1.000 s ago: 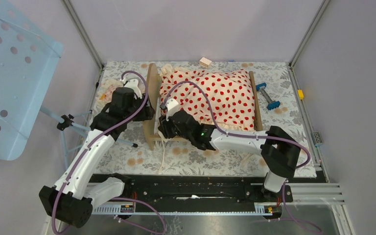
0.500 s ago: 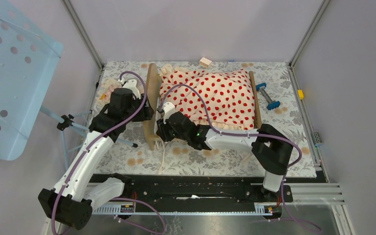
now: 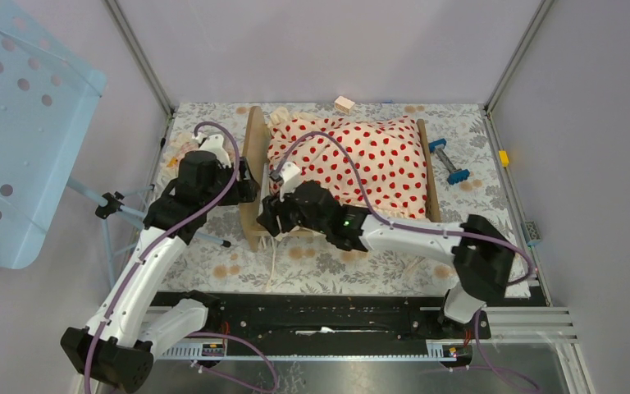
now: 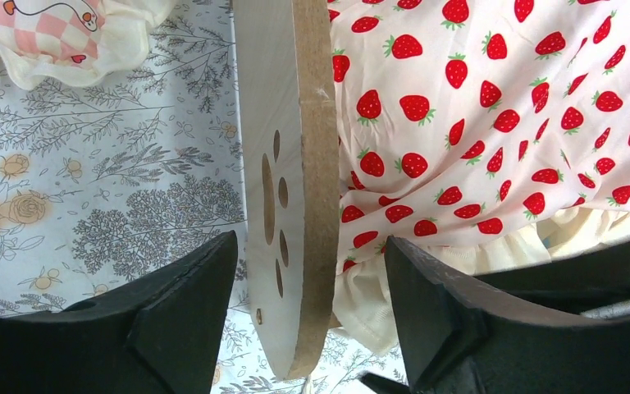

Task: Set up the pet bed
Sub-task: Cross the ropes on the bed frame, then move the bed frame to the center of the board.

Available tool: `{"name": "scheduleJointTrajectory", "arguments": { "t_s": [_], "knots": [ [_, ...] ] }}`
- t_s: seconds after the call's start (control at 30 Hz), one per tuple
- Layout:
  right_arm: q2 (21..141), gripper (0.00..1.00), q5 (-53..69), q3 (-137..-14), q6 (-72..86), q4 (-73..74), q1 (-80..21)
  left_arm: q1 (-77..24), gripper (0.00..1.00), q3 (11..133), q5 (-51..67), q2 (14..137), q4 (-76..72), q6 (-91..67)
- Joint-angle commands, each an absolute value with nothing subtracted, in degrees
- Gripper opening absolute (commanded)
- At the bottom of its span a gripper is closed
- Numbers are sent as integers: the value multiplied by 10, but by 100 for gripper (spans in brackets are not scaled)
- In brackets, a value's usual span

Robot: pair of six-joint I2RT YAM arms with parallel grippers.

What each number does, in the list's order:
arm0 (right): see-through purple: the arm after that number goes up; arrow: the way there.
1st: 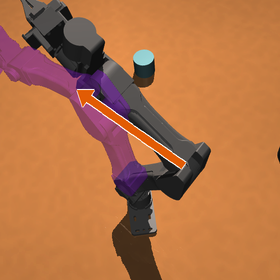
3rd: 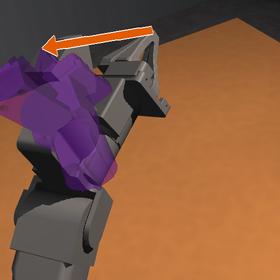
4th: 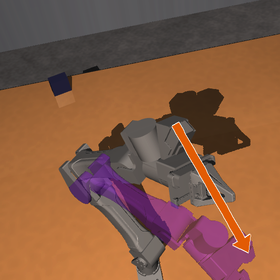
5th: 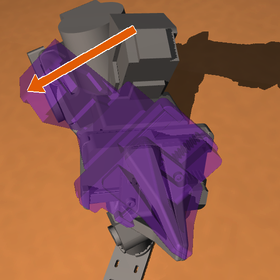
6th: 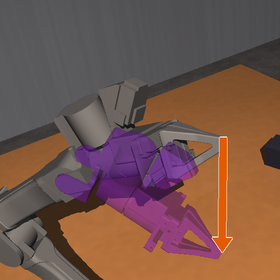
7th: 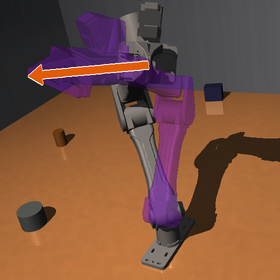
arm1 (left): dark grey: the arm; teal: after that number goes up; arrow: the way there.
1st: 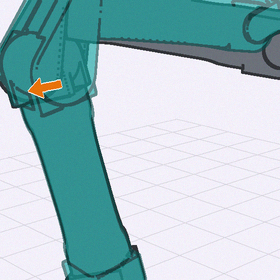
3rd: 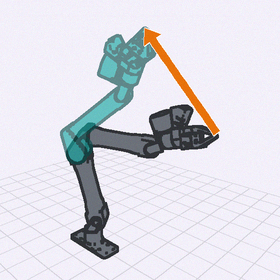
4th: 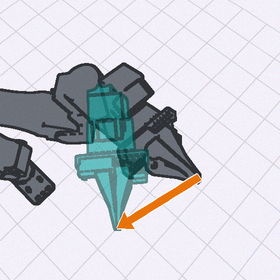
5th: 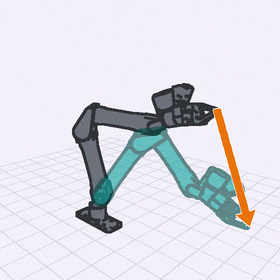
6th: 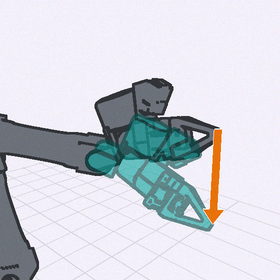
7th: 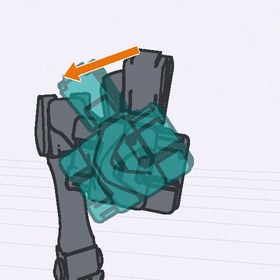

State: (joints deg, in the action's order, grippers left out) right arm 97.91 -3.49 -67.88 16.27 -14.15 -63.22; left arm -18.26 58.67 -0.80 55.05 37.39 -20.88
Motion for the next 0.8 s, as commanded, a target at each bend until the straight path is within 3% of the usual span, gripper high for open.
{"name": "scheduleJointTrajectory", "arguments": {
  "t_s": [0.0, 0.23, 0.5, 0.63, 0.77],
  "knots": [
    [883, 62, -22, -643, 149, -190, -632, -178, 72, 586, -3, 538, 352, -210],
    [767, 64, -56, -524, 142, -212, -632, -178, 71, 563, 28, 526, 374, -208],
    [639, 63, -63, -371, 147, -250, -639, -200, 55, 529, 32, 514, 387, -231],
    [612, 63, -69, -320, 135, -263, -667, -264, 51, 523, -19, 525, 388, -263],
    [598, 63, -86, -258, 131, -322, -701, -337, 39, 533, -85, 558, 386, -288]
  ]
}}
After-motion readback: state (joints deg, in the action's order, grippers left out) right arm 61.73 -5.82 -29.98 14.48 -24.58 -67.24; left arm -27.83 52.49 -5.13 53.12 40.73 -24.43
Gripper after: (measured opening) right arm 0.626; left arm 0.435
